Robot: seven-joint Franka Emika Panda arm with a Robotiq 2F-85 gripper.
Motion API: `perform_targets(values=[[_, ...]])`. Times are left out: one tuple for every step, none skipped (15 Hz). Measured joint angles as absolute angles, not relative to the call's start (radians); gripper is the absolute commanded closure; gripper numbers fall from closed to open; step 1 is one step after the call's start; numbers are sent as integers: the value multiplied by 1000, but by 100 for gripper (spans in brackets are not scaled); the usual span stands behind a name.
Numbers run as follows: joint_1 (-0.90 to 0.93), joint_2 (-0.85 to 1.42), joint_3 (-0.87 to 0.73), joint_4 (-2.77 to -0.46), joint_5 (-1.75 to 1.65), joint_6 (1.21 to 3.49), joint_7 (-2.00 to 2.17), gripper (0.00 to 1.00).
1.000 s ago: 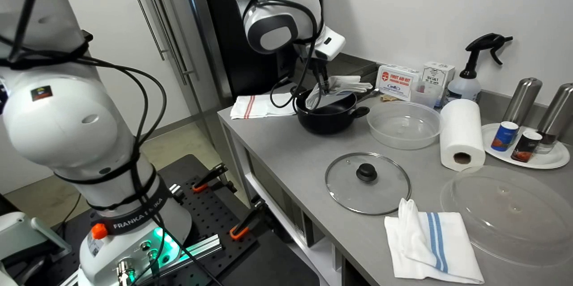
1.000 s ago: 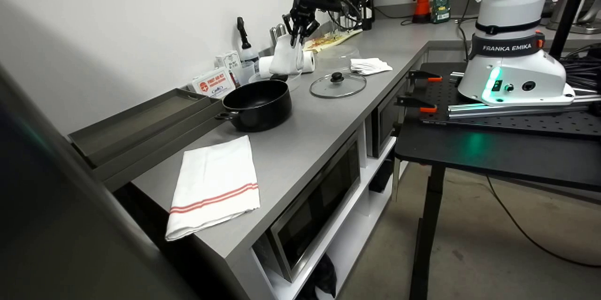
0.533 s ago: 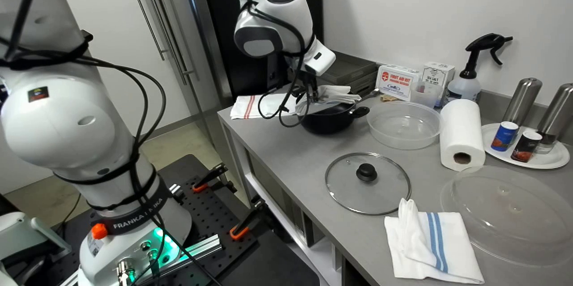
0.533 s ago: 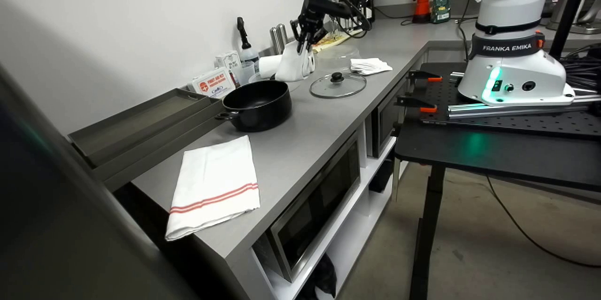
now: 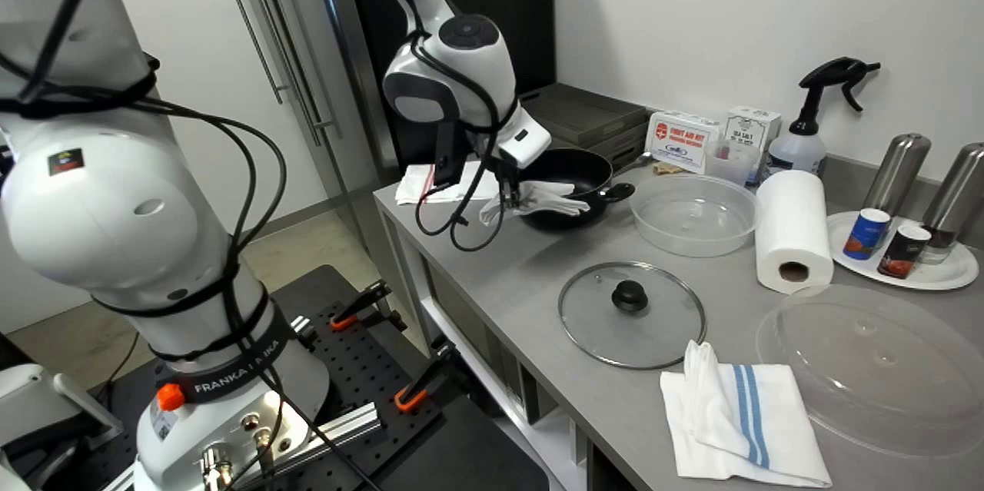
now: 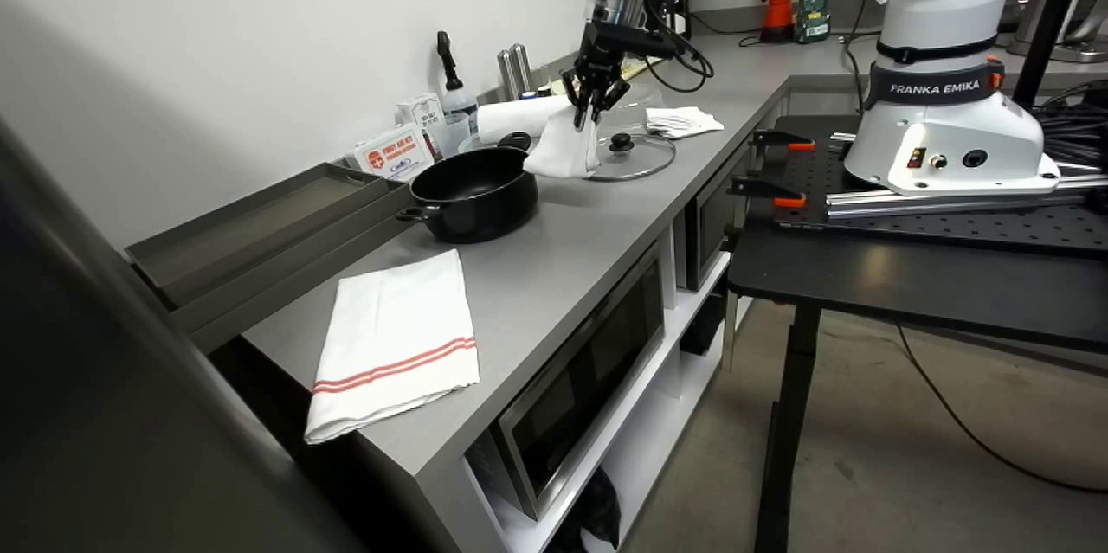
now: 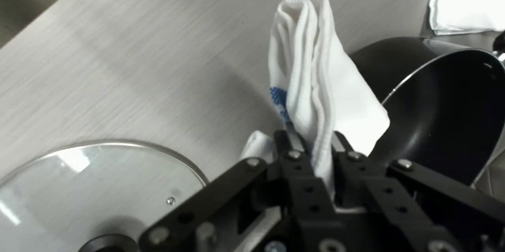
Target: Pick up the cloth from the counter and wipe the pot
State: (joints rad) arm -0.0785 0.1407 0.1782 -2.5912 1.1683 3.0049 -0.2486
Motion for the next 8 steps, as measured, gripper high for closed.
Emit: perform_targets(values=[[-78, 150, 179, -2602, 1168, 3007, -250, 96], [-77, 161, 180, -2612, 1168, 3007, -251, 96], [-75, 173, 180, -2621, 1167, 3007, -251, 96], [-73, 186, 180, -2628, 1165, 3007, -251, 96], [-71, 199, 180, -2634, 1162, 3007, -251, 96], [-68, 213, 180, -2638, 1158, 3007, -251, 96], [-65, 227, 180, -2640, 1152, 3007, -251, 96], [-61, 240, 180, -2640, 1145, 3007, -251, 96]])
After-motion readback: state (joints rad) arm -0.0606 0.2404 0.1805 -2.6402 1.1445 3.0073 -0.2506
